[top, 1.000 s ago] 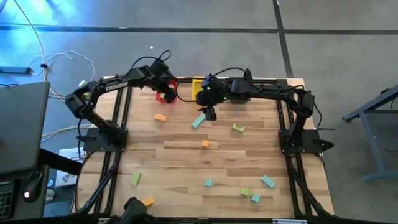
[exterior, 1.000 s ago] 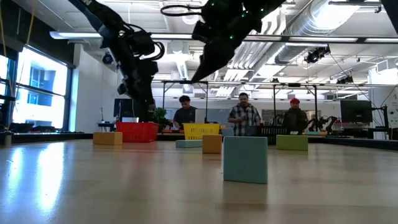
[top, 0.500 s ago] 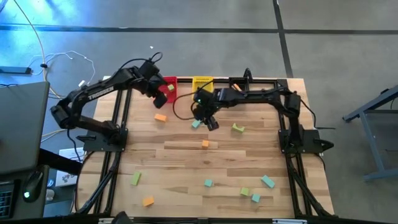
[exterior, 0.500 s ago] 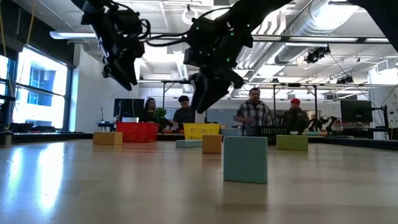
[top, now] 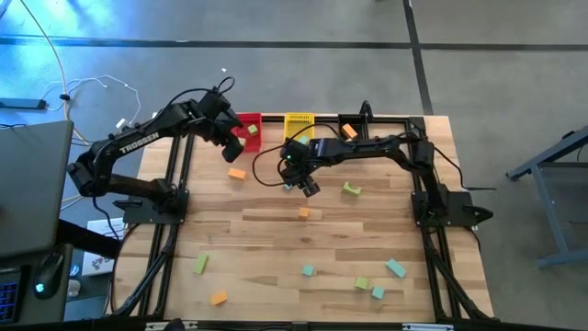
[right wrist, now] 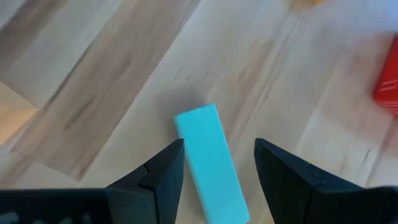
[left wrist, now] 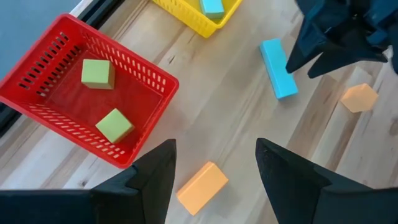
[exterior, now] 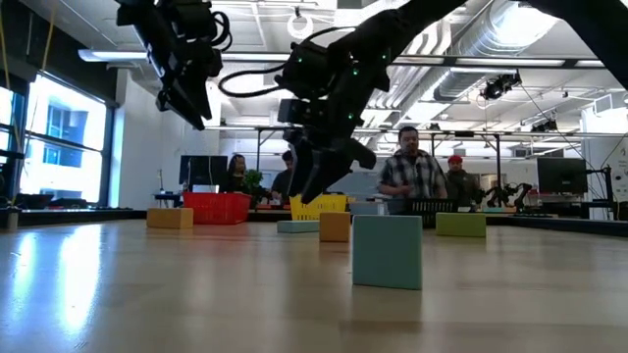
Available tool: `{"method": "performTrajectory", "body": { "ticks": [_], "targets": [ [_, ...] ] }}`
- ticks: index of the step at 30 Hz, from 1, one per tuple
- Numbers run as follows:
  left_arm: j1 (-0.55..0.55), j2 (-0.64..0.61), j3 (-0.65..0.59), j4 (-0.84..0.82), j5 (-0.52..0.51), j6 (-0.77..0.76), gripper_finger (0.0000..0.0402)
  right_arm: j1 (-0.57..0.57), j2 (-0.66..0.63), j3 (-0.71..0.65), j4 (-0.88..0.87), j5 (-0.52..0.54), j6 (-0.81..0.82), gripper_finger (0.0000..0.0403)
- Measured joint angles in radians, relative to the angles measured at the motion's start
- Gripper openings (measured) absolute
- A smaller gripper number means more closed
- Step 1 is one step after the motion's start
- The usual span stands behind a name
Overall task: Sort & place blocks by color
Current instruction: Put the blue block into the yellow basket
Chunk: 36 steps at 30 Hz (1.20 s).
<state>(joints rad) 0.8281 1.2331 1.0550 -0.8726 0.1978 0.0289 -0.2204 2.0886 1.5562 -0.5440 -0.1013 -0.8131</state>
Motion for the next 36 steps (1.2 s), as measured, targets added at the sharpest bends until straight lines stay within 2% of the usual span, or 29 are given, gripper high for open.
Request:
{"method": "performTrajectory", "body": {
  "ticks": [18,25,28,34,36],
  "targets": [
    [-0.001,0.0,0.0,0.0,-0.001,0.0,0.0207,-0.008,0.089,0.003,0.01,0.02,0.005,0.0181],
    [-0.001,0.0,0.0,0.0,-0.003,0.0,0.0207,-0.009,0.098,0.006,-0.018,0.003,0.097,0.0179],
    [-0.001,0.001,0.0,0.001,-0.003,0.001,0.0207,-0.009,0.099,0.006,-0.028,0.003,0.155,0.0162],
    [-0.001,0.001,0.0,0.001,-0.003,0.009,0.0207,-0.008,0.1,0.005,-0.03,0.003,0.244,0.0104],
    [-0.001,0.001,0.0,0.001,-0.003,0.011,0.0207,-0.008,0.1,0.004,-0.024,-0.004,0.272,0.0098]
  ]
}}
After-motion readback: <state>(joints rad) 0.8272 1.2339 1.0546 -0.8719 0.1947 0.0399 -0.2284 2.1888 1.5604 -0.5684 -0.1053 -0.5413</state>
